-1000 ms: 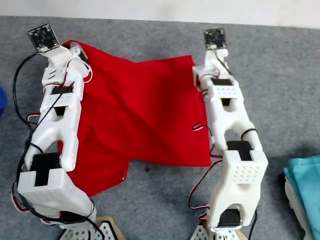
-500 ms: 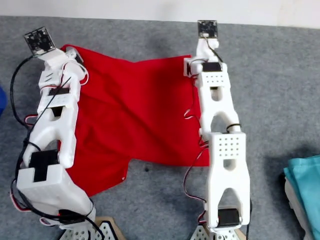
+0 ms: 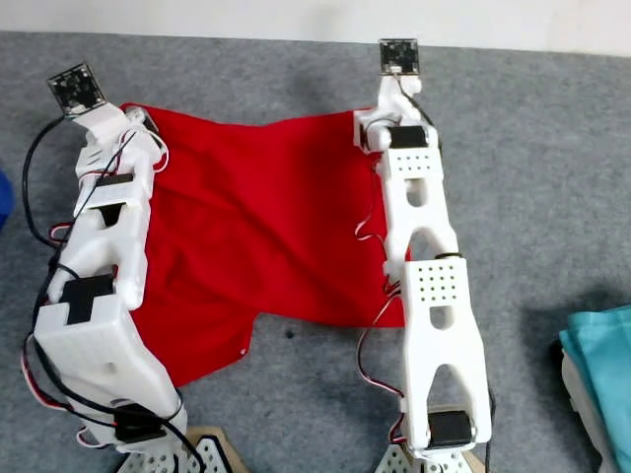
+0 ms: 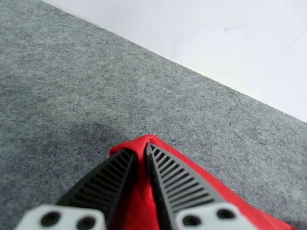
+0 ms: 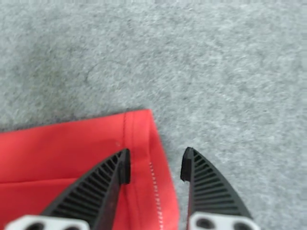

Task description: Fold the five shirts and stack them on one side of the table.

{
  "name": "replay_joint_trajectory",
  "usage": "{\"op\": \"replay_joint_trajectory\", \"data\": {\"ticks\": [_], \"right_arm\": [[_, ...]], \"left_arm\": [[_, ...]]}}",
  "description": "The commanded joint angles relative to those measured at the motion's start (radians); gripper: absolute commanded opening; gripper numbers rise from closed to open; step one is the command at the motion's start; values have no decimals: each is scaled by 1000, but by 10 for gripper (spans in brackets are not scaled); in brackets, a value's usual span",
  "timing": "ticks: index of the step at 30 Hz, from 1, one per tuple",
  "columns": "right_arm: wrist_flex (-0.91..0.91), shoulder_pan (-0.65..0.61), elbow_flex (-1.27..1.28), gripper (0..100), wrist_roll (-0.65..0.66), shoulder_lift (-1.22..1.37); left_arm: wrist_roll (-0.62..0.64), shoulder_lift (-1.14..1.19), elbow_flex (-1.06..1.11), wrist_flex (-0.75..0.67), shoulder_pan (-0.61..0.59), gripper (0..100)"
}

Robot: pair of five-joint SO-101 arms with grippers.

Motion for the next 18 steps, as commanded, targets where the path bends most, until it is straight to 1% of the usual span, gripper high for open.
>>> {"op": "replay_joint_trajectory", "data": {"ticks": [1,4,8,10,14,17,18], "right_arm": [[-24,-30,-59,177,41,-24],[-27,-41,-39,177,61,-22],[-87,-35,24,175,91,-15],[-87,-35,45,173,123,-13],[-88,-38,56,168,137,-12],[-88,-38,56,109,140,5],[-88,-38,50,94,160,15]], "left_arm": [[-6,-10,-47,-20,-8,7],[-5,-12,-42,-14,-2,7],[-5,-12,-58,58,5,7],[-5,-10,-73,78,5,7],[-5,-5,-85,92,5,7],[-5,-5,-81,92,5,7],[-5,-5,-81,92,5,7]]}}
